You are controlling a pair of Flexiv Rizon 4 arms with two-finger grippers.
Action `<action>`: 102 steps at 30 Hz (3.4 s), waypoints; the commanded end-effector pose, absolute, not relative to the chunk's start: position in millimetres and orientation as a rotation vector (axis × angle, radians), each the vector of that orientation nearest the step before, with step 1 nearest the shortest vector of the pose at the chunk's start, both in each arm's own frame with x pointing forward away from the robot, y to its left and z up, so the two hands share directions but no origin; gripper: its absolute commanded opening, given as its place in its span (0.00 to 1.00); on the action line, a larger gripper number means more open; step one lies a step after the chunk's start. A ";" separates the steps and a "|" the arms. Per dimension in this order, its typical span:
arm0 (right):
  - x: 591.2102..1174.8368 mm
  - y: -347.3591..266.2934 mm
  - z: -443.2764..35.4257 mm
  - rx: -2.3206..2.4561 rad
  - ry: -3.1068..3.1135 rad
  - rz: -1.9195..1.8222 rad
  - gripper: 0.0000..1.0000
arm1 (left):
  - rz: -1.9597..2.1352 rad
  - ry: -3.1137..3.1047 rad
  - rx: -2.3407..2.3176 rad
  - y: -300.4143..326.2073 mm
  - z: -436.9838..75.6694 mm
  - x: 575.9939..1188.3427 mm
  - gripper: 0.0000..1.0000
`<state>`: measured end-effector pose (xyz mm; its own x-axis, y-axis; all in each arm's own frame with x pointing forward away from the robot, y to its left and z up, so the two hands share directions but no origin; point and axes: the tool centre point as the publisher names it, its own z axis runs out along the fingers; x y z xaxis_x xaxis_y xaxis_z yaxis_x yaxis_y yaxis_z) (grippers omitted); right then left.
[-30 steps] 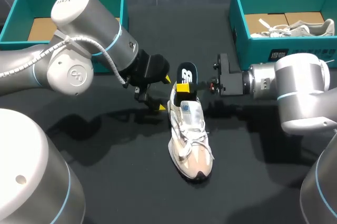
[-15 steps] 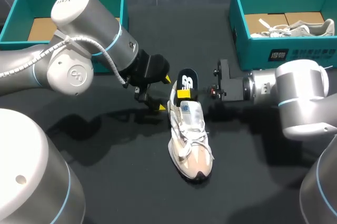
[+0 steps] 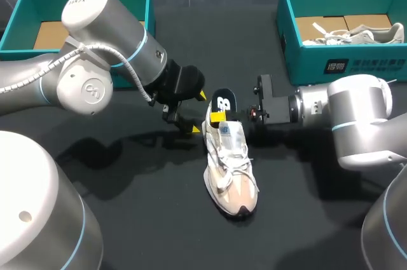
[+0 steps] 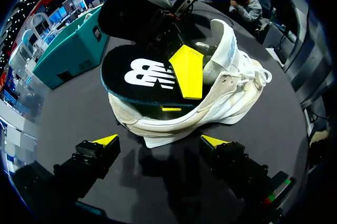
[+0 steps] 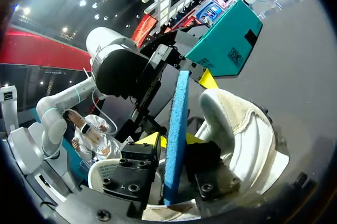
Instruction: Take the shoe out of the shoebox, open the shoe tongue, remove and reinsert the insole, then place the shoe into the shoebox
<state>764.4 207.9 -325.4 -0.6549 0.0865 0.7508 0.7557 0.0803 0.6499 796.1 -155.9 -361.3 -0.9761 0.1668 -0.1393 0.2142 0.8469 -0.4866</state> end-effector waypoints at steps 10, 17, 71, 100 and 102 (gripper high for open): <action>769.9 187.9 -304.4 -0.876 -1.898 -1.641 0.27 | -0.785 2.931 0.303 -156.4 -361.4 795.7 1.00; 777.8 183.8 -313.7 -0.874 -1.859 -1.665 0.00 | -0.785 2.931 0.303 -156.4 -361.4 795.7 1.00; 757.7 199.5 -322.5 -0.990 -1.834 -1.537 0.43 | -0.785 2.931 0.303 -156.4 -361.4 795.7 1.00; 761.5 195.6 -325.6 -1.050 -1.847 -1.478 0.00 | -0.785 2.931 0.303 -156.4 -361.4 795.7 1.00; 761.6 194.6 -321.6 -1.050 -1.861 -1.485 0.09 | -0.785 2.931 0.303 -156.4 -361.4 795.7 1.00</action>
